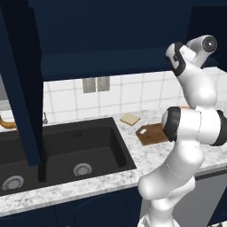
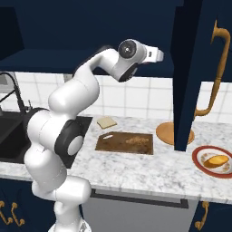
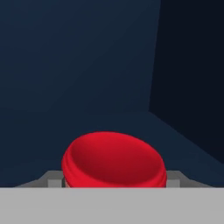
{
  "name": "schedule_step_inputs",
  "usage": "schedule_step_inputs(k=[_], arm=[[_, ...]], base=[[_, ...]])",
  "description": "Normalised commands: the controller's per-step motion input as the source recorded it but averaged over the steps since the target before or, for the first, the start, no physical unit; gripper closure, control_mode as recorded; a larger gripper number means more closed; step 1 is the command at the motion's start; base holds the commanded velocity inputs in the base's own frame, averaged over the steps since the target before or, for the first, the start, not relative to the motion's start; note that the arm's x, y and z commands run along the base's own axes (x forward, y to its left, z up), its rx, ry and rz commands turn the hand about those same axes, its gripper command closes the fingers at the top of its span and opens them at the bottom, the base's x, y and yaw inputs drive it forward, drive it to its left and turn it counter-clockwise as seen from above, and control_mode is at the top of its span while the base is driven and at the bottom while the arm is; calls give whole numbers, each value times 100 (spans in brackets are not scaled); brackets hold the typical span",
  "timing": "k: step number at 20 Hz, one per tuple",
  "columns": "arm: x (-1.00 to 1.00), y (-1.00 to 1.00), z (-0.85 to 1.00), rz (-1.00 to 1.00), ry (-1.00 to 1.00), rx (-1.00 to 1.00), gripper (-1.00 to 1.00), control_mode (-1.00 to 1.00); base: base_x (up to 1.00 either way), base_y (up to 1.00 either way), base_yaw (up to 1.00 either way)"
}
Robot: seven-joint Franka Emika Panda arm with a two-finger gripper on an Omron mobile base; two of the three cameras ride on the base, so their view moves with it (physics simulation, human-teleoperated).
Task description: From the different types of pastries on the counter, select a croissant and place it on the cutting board. Then retrieve a jar of jam from the cabinet and place it alongside the croissant on the cutting board.
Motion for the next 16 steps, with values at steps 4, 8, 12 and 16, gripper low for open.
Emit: schedule_step_inputs(k=[4,8,12,16], arm=[[-44,0,31,-6,-6,1,100,-100],[-46,0,37,-8,-7,0,100,-100],[-52,3,2,-7,0,0,100,-100],[-70,14,0,-3,0,0,100,-100]], base=[[0,0,0],[0,0,0],[0,0,0],[0,0,0]])
